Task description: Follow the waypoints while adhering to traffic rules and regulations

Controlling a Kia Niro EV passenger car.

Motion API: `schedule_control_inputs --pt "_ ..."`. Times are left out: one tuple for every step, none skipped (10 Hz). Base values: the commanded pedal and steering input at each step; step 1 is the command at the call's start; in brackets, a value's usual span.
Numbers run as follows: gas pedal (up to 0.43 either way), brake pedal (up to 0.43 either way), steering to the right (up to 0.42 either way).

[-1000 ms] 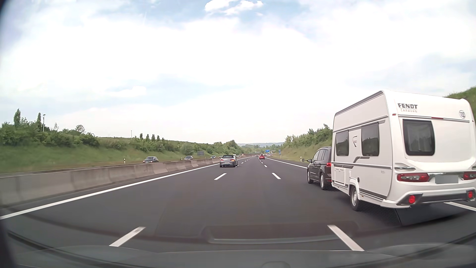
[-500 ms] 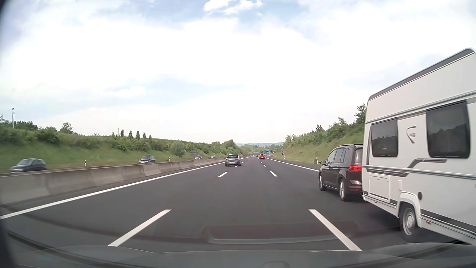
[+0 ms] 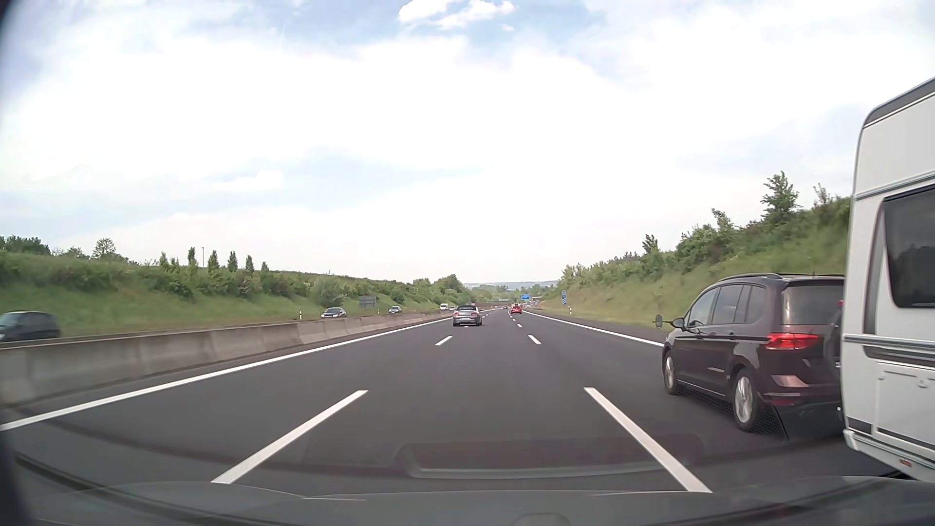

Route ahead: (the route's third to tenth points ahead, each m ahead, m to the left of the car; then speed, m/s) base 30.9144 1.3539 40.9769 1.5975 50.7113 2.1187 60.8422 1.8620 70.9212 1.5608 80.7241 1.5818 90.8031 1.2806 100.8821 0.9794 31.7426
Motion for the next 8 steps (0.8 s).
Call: schedule_control_inputs --pt "0.331 0.000 -0.003" --pt "0.350 0.000 -0.002" --pt "0.350 0.000 -0.002" --pt "0.350 0.000 -0.002" --pt "0.350 0.000 -0.002" --pt "0.350 0.000 -0.002" --pt "0.350 0.000 -0.001" --pt "0.350 0.000 -0.001"
